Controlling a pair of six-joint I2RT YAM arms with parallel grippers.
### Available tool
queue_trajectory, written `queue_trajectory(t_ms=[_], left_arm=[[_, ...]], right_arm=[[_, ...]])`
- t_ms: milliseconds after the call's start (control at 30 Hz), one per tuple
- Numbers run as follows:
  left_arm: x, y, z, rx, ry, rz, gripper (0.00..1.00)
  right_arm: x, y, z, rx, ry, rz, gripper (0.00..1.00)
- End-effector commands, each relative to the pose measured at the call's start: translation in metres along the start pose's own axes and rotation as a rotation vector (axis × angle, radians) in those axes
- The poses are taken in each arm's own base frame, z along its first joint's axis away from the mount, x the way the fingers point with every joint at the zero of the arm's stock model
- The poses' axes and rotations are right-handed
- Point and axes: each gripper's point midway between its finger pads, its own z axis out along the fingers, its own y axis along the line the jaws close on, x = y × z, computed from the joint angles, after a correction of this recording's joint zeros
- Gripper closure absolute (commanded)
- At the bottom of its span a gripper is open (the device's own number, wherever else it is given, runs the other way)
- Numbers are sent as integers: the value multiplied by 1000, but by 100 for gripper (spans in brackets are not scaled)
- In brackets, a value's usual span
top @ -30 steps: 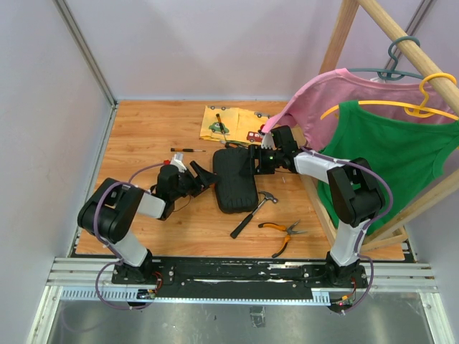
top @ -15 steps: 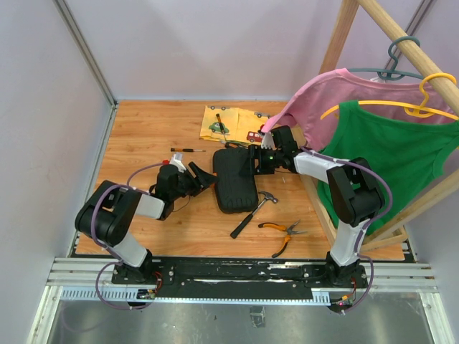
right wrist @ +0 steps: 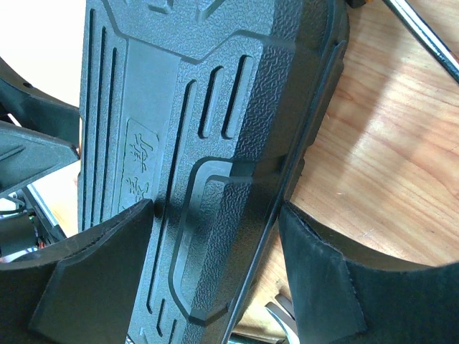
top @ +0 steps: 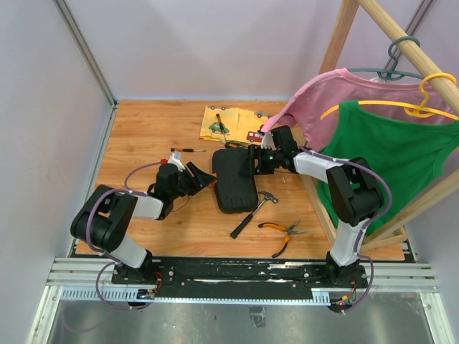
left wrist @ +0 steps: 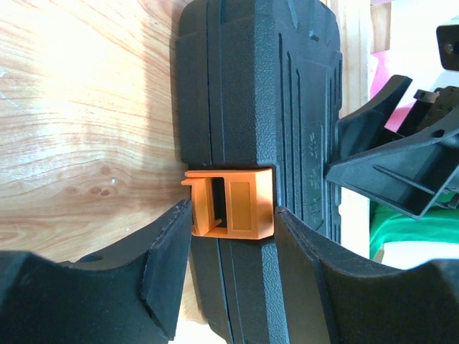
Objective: Sort the tools into containers
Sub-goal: Open the storage box at the center of the board.
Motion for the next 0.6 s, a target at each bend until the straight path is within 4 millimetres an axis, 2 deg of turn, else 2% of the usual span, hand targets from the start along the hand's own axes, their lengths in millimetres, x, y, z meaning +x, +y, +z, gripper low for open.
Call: queue_trajectory(t_ms=[0, 267, 567], left_arm=[[-10, -3, 1, -6, -32, 30, 47], [-11, 3, 2, -30, -38, 36, 52], [-16, 5, -1, -57, -59, 53, 63]], right_arm=[[13, -6, 8, 18, 49, -14, 30], [14, -8, 9, 22, 50, -14, 30], [15, -9, 9, 28, 52, -12, 30]])
